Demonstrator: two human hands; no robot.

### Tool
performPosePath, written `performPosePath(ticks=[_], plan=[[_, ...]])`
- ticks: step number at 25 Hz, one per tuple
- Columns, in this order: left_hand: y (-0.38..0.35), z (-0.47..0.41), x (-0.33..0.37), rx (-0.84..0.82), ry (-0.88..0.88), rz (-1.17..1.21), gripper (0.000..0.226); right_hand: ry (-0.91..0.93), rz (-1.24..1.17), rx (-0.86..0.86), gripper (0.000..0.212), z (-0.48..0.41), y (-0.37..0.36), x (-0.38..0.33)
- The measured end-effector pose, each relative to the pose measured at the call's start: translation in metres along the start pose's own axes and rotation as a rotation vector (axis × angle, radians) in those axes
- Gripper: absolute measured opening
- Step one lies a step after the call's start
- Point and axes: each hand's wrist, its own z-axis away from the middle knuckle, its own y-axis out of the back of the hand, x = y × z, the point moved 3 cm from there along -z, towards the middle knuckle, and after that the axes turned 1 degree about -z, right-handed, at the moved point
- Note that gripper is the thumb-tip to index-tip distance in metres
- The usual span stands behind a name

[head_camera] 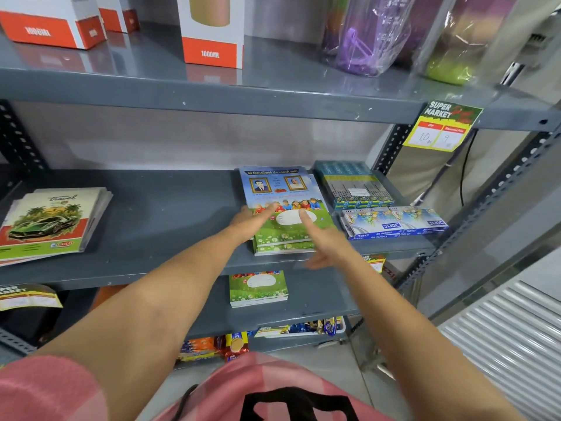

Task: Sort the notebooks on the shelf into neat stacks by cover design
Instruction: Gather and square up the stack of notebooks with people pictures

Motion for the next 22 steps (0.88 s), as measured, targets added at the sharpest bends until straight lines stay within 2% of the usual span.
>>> performPosePath(ticks=[2,3,5,7,10,16,19,22], plan=[[0.001,0.01,0.003,0.008,-0.084,-0.27,0.124,0.198,0.429,0.279,0.076,-0.016,0.04,0.002],[-0.002,0.01,0.003,-0.001,-0.111,-0.416,0.136,0.251,0.585,0.33,0.082,-0.028,0.051,0.005],[-0.012,0.012,0.002,-0.043,-0.105,-0.638,0.153,0.283,0.783,0.21,0.118,-0.052,0.052,0.016],[-0.021,0.014,0.0,-0.042,-0.116,-0.796,0.158,0.292,0.81,0.074,0.148,-0.071,0.042,0.025],[-0.022,0.011,-0.001,0.013,-0.143,-0.812,0.154,0.331,0.784,-0.002,0.157,-0.088,0.031,0.026],[-0.018,0.013,0.004,0.103,-0.218,-0.791,0.124,0.344,0.746,0.032,0.159,-0.098,0.03,0.022],[-0.017,0.016,-0.001,0.142,-0.249,-0.809,0.105,0.368,0.853,0.14,0.148,-0.097,0.032,0.023],[-0.015,0.016,-0.006,0.158,-0.262,-0.834,0.099,0.358,0.903,0.23,0.133,-0.095,0.034,0.027]])
